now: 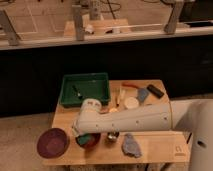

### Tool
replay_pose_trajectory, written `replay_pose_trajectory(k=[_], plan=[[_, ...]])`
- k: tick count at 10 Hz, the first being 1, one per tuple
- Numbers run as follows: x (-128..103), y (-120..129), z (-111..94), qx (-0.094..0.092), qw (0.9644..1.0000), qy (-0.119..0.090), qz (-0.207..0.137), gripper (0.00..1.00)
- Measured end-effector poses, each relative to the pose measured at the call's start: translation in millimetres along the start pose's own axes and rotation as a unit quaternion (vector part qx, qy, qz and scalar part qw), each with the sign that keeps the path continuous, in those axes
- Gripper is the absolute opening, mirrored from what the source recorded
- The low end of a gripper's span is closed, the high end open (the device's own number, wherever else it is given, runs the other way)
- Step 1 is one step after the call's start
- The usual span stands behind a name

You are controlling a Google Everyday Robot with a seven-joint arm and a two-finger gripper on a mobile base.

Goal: Wipe red bowl with sponge

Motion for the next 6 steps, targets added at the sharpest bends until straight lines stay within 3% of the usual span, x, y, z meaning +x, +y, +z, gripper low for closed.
replay_pose_trajectory(k=[6], plan=[[-14.0,18.3,-6.8,-0.014,0.9998,0.001,0.014,0.00]])
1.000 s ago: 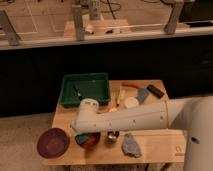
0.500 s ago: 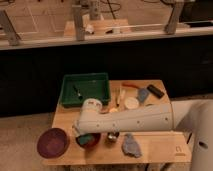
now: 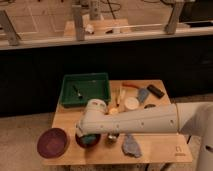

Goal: Wipe red bowl with sponge

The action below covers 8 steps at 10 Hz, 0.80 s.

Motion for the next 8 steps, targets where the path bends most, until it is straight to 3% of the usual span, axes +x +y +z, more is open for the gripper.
replay_pose_trajectory(k=[4,8], plan=[[-2.9,15.1,-2.0,-0.012,0.9999,0.007,0.005,0.00],[6.0,23.5,5.7,-0.012,0.9998,0.013,0.005,0.00]])
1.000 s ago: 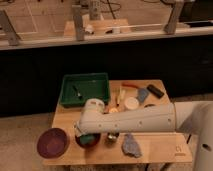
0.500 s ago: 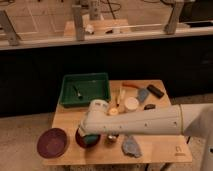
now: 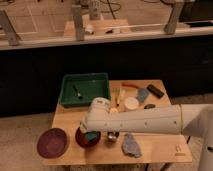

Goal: Wipe red bowl with sponge

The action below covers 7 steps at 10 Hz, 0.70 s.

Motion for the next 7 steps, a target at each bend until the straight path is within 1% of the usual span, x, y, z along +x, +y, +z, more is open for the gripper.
replay_pose_trajectory(k=[3,5,7], plan=[[4.7,-8.1,9.2,0.007,0.9999,0.000,-0.008,0.00],[7.4,-18.7,9.3,0.013,0.9998,0.005,-0.015,0.00],[9.5,-29.2,4.4,0.024,0.9995,0.009,-0.021,0.00]])
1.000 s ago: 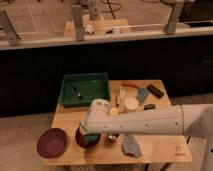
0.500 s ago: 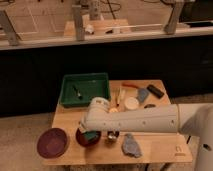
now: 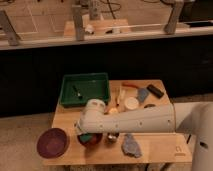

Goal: Wipe red bowl with sponge

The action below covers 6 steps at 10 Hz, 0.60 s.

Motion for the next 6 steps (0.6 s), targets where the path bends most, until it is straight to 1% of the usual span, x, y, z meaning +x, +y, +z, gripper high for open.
replay_pose_trajectory(k=[2,4,6], plan=[[0.5,-10.1,-10.1,0.010,0.9999,0.010,-0.003,0.00],[1.8,-16.5,-25.5,0.013,0.9997,0.023,-0.004,0.00],[-4.3,-20.0,-34.4,0.014,0.9995,0.027,0.002,0.00]])
